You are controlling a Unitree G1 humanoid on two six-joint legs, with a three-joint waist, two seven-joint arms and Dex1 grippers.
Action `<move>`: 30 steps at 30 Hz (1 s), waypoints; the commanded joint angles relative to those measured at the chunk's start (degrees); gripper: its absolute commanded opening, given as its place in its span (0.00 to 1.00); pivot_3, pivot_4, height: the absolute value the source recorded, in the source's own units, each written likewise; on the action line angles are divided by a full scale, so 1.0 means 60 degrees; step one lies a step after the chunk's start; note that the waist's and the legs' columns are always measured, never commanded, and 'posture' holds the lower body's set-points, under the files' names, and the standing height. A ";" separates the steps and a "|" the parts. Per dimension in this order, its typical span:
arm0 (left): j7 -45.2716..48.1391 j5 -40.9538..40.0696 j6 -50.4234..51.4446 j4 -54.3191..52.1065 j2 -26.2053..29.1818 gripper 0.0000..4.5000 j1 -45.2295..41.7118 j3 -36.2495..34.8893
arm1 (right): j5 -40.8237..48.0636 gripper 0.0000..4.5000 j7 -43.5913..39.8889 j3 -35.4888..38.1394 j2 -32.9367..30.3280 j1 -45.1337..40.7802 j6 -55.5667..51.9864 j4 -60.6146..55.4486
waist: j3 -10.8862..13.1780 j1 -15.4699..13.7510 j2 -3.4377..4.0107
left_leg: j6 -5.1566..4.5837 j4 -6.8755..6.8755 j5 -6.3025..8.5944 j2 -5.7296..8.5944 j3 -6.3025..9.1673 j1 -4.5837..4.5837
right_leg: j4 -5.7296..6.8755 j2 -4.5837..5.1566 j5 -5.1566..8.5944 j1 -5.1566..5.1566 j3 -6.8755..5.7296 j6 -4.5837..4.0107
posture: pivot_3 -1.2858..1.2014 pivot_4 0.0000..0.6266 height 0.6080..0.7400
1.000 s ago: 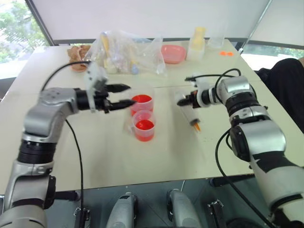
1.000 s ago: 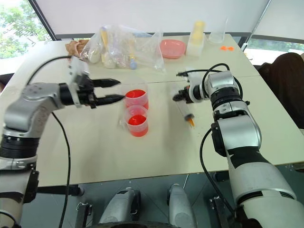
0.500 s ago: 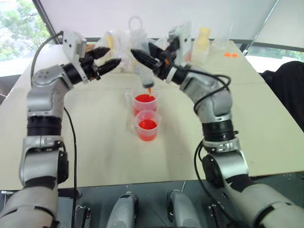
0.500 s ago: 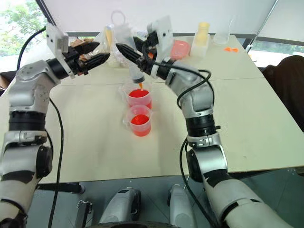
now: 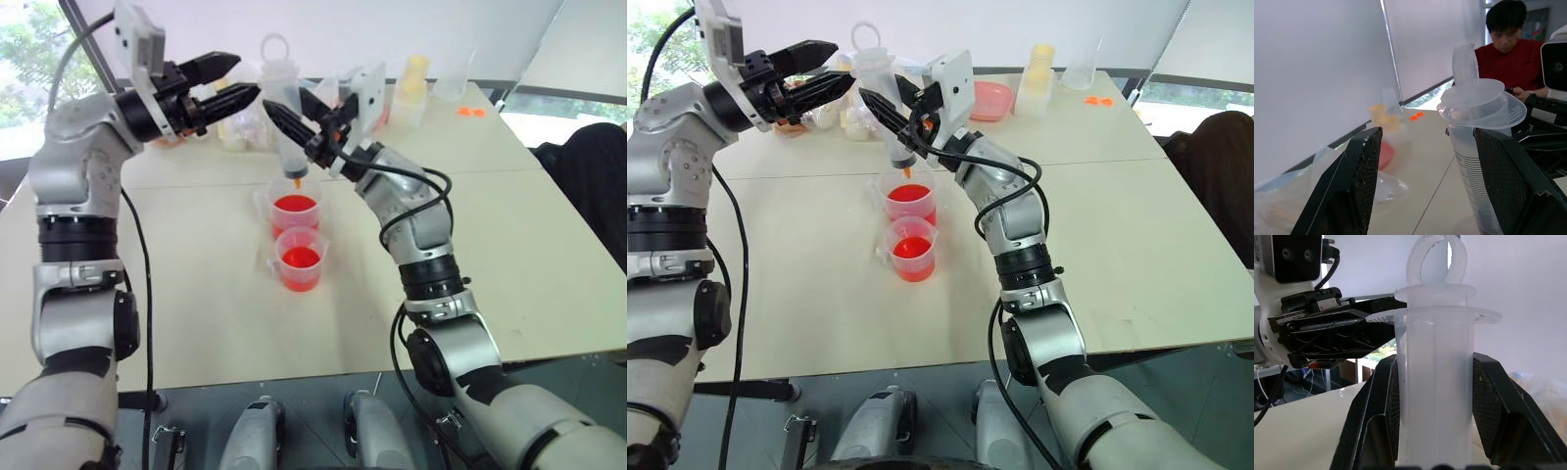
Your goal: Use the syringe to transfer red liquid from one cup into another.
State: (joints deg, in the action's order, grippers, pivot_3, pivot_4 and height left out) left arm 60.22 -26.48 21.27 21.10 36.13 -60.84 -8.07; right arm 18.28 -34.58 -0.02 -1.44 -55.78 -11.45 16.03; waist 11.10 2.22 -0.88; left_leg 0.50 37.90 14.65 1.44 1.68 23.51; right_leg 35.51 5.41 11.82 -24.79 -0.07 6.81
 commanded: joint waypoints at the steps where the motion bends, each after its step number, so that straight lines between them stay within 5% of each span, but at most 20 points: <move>1: -0.0009 -0.0357 -0.0007 -0.0545 0.0090 0.69 -0.0353 -0.0387 | -0.0074 0.32 0.0090 -0.0107 0.0143 -0.0096 0.0176 0.0179 | 0.0000 0.0003 0.0000 | 0.0000 0.0000 0.0000 0.0000 0.0001 0.0000 | 0.0000 0.0000 0.0000 0.0000 0.0000 0.0000 | 0.52 0.24 1.00; 16: 0.0150 -0.0507 0.0510 -0.1328 0.0370 0.69 0.0068 -0.0399 | -0.0125 0.32 0.0478 -0.0027 0.0301 -0.0252 0.0499 0.1009 | 0.0001 0.0044 0.0003 | 0.0001 -0.0002 -0.0001 -0.0004 -0.0001 0.0000 | 0.0013 0.0000 0.0000 -0.0005 0.0004 -0.0001 | 0.52 0.24 1.00; 30: -0.0176 0.1014 -0.1676 0.0642 -0.0295 0.69 -0.0829 0.0476 | -0.0232 0.32 0.0482 -0.0221 0.0468 -0.0070 0.0593 0.0755 | 0.0001 0.0030 0.0002 | 0.0002 -0.0002 -0.0001 0.0001 -0.0003 0.0000 | 0.0013 -0.0001 0.0000 -0.0005 0.0004 -0.0001 | 0.52 0.24 1.00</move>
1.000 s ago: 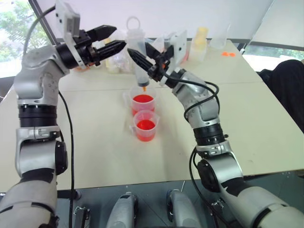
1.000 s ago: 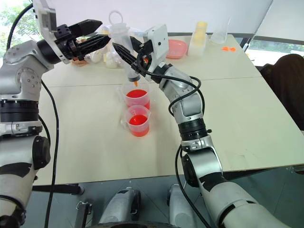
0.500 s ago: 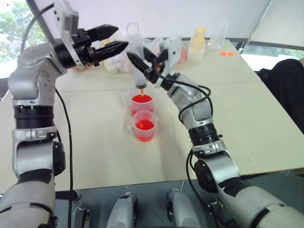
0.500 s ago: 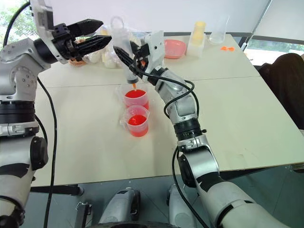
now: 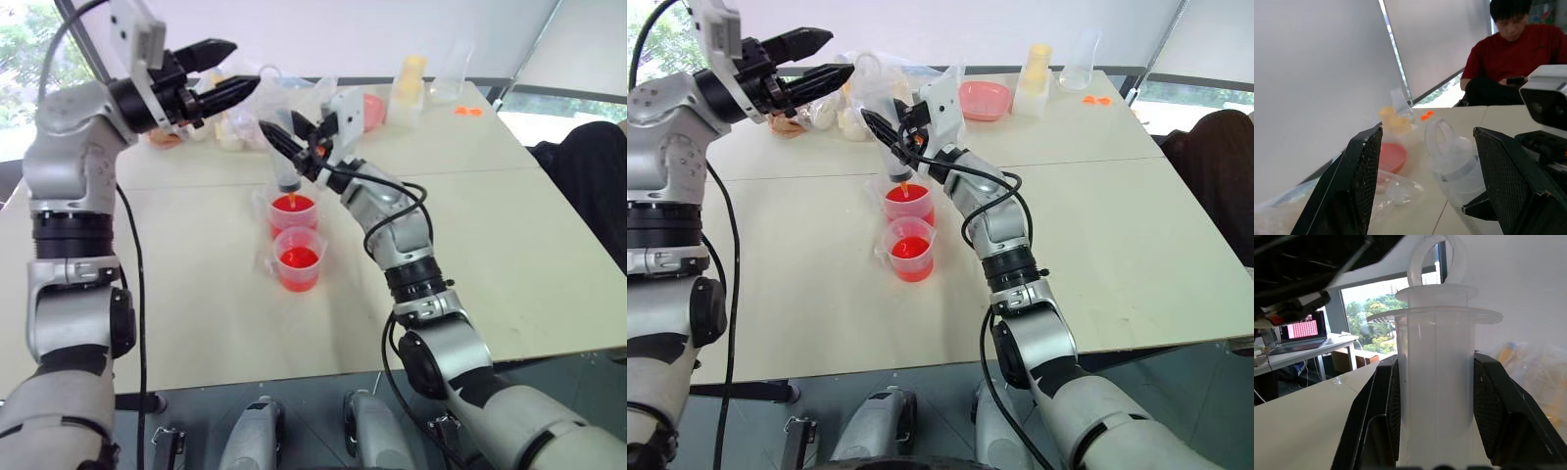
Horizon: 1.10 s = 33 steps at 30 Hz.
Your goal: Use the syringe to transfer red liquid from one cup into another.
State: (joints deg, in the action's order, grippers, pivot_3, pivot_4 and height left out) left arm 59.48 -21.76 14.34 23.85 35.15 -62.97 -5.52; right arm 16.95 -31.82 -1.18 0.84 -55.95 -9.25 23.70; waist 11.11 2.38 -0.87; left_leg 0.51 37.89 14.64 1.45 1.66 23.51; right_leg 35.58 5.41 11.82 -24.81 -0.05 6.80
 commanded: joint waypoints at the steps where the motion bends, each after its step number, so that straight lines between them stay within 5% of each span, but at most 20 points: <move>1: -0.0049 0.0300 -0.0649 0.0291 -0.0235 0.69 -0.0534 0.0120 | -0.0014 0.32 0.0034 -0.0050 0.0104 -0.0015 0.0226 -0.0573 | 0.0000 0.0003 0.0000 | 0.0000 0.0000 0.0000 0.0000 -0.0001 0.0000 | 0.0000 0.0000 0.0000 0.0000 0.0000 0.0000 | 0.52 0.24 1.00; 8: -0.0347 0.1235 -0.1769 0.1361 -0.0572 0.69 -0.0925 0.0494 | 0.0003 0.32 0.0231 -0.0102 0.0243 0.0152 0.0217 -0.0869 | 0.0000 0.0025 0.0000 | -0.0001 0.0000 0.0000 0.0000 -0.0002 0.0000 | 0.0003 -0.0001 0.0000 0.0000 0.0000 0.0000 | 0.52 0.24 1.00; 17: 0.0549 0.0767 -0.0930 0.0797 -0.0061 0.69 -0.0793 0.0265 | 0.0011 0.32 0.0487 -0.0032 0.0244 0.0267 0.0174 -0.0917 | 0.0000 0.0024 0.0000 | -0.0001 0.0001 0.0000 -0.0002 -0.0003 0.0000 | 0.0044 -0.0002 0.0001 -0.0013 0.0004 0.0000 | 0.52 0.24 1.00; 33: -0.0463 0.1931 -0.2178 0.1843 -0.0323 0.69 -0.1230 0.0580 | -0.0011 0.32 0.0501 -0.0107 0.0372 0.0336 0.0299 -0.0986 | 0.0000 0.0022 0.0000 | -0.0001 0.0003 0.0000 0.0000 -0.0003 0.0000 | 0.0050 -0.0002 0.0001 -0.0013 0.0004 0.0000 | 0.52 0.24 1.00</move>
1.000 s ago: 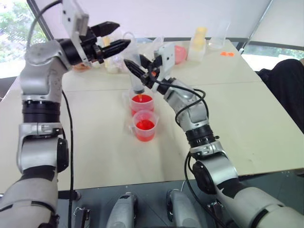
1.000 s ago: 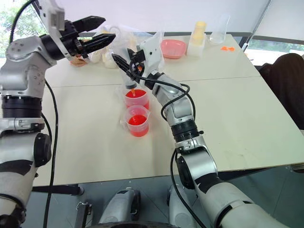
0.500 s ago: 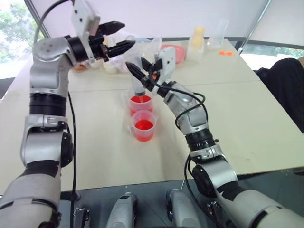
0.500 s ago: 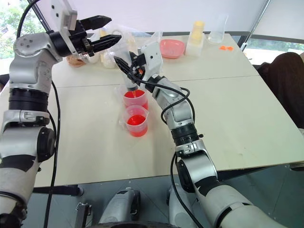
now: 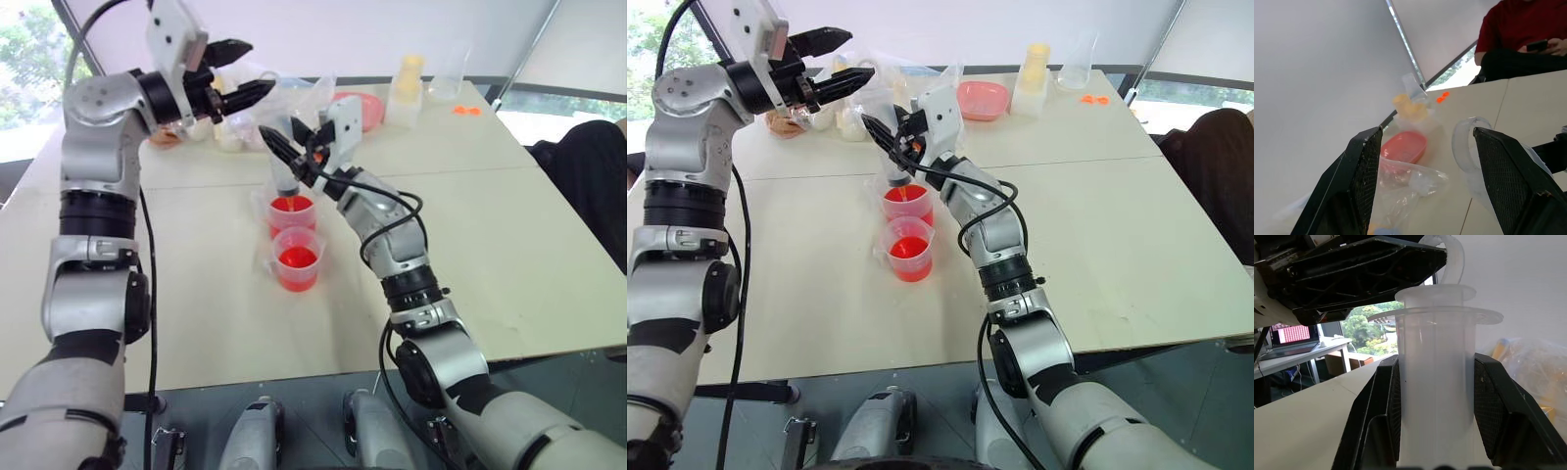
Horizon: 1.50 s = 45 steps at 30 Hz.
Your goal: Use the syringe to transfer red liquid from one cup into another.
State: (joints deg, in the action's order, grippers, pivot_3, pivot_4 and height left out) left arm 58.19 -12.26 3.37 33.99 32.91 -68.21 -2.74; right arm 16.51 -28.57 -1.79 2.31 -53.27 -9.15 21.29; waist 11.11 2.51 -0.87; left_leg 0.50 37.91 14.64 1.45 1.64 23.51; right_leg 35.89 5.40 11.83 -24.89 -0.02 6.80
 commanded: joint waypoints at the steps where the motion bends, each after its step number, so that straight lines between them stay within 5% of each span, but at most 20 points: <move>1: -0.0280 0.0484 -0.0459 0.0240 0.0028 0.69 -0.0372 0.0204 | 0.0055 0.32 -0.0034 -0.0012 0.0122 -0.0096 0.0290 -0.0602 | 0.0000 0.0000 0.0000 | 0.0000 0.0000 0.0000 0.0000 0.0000 0.0000 | 0.0000 0.0000 0.0000 0.0000 0.0000 0.0000 | 0.52 0.24 1.00; 6: -0.0129 0.0906 -0.0769 0.0338 -0.0312 0.69 -0.0532 0.0755 | -0.0028 0.32 0.0006 -0.0080 0.0168 0.0015 0.0471 -0.0708 | 0.0000 -0.0026 0.0000 | 0.0000 0.0003 0.0000 0.0003 -0.0001 0.0001 | 0.0000 0.0002 0.0000 0.0003 0.0000 0.0000 | 0.52 0.24 1.00; 9: 0.0330 0.0886 -0.0869 0.0330 -0.0419 0.52 -0.0705 0.0908 | -0.0050 0.32 0.0042 -0.0112 0.0276 0.0060 0.0537 -0.0769 | 0.0000 -0.0006 0.0000 | 0.0000 0.0002 0.0000 0.0003 -0.0001 0.0001 | 0.0000 0.0001 0.0000 0.0001 0.0000 0.0000 | 0.52 0.24 1.00; 14: 0.1221 0.0756 -0.0903 0.0373 -0.0439 0.01 -0.0949 0.0989 | -0.0056 0.32 0.0143 -0.0224 0.0438 0.0206 0.0631 -0.0961 | 0.0001 0.0015 0.0001 | 0.0000 0.0001 0.0000 -0.0003 -0.0001 0.0001 | 0.0000 -0.0006 0.0001 -0.0001 -0.0001 -0.0001 | 0.52 0.24 1.00; 30: 0.1777 0.1069 -0.0709 -0.0244 -0.0400 0.01 -0.0239 0.1186 | -0.0668 0.32 0.0160 -0.0816 0.0872 0.1176 0.0987 -0.1064 | 0.0001 -0.0005 0.0001 | -0.0001 0.0006 0.0000 -0.0003 0.0001 0.0000 | 0.0007 -0.0005 0.0001 0.0000 0.0002 0.0000 | 0.52 0.24 1.00; 45: -0.1020 0.2203 -0.3186 0.2457 -0.0561 0.01 -0.1626 0.0877 | -0.1018 0.32 0.0277 -0.0872 0.0914 0.1530 0.1292 -0.0654 | 0.0001 -0.0011 0.0001 | -0.0001 0.0006 0.0000 -0.0001 -0.0001 -0.0001 | 0.0009 -0.0005 0.0001 0.0000 0.0002 0.0000 | 0.52 0.24 1.00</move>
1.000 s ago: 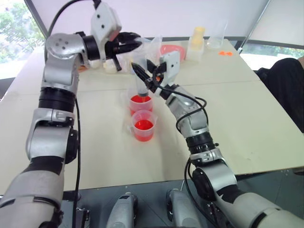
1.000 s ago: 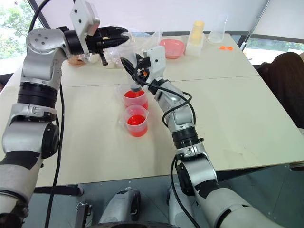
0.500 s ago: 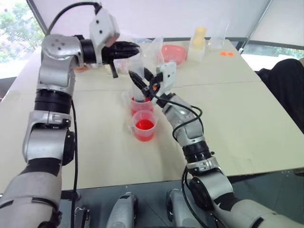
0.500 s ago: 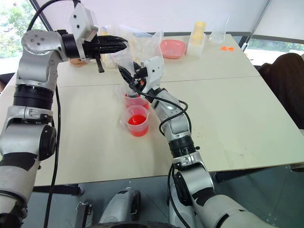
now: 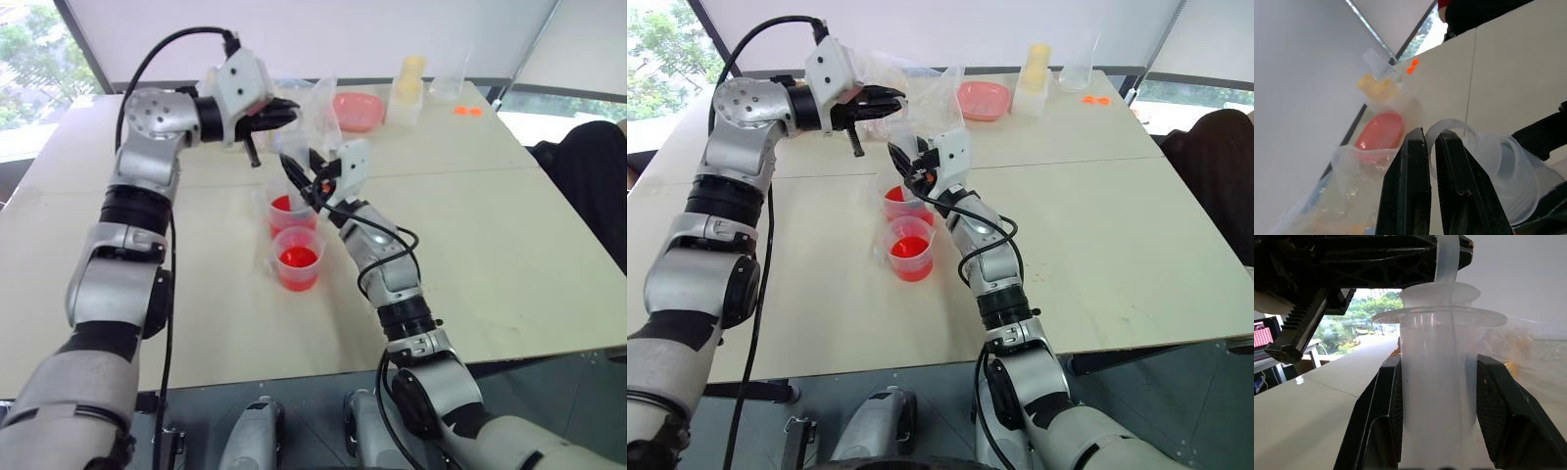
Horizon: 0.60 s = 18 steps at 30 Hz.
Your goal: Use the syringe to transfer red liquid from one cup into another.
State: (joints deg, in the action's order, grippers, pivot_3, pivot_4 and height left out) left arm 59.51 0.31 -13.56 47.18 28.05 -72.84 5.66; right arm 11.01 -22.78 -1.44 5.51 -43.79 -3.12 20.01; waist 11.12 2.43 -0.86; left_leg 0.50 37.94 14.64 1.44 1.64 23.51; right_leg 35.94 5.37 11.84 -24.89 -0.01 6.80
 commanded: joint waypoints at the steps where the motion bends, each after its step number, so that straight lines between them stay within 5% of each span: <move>1: -0.1366 0.0115 -0.0508 0.0380 0.0243 0.01 -0.0947 -0.0547 | -0.0101 0.32 -0.0686 -0.0945 0.0390 -0.0037 0.0278 -0.0462 | 0.0000 0.0011 0.0000 | 0.0000 0.0000 0.0000 0.0000 0.0000 0.0000 | 0.0000 0.0000 0.0000 0.0000 0.0000 0.0000 | 0.52 0.24 1.00; 18: -0.1228 -0.0145 -0.0732 0.0818 0.0327 0.01 -0.1306 -0.0684 | -0.0086 0.32 -0.0688 -0.0944 0.0396 -0.0078 0.0278 -0.0427 | 0.0000 0.0010 0.0000 | 0.0000 0.0000 0.0000 0.0000 0.0001 0.0001 | 0.0002 0.0000 0.0000 0.0000 0.0000 0.0001 | 0.52 0.24 1.00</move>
State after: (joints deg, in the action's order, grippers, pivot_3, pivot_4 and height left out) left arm 57.23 0.49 -18.14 52.82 28.20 -76.31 5.05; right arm 10.93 -22.42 -1.45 5.66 -43.96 -2.97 20.01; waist 11.12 2.49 -0.87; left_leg 0.49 37.95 14.64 1.44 1.64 23.51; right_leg 35.96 5.37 11.84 -24.90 -0.02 6.81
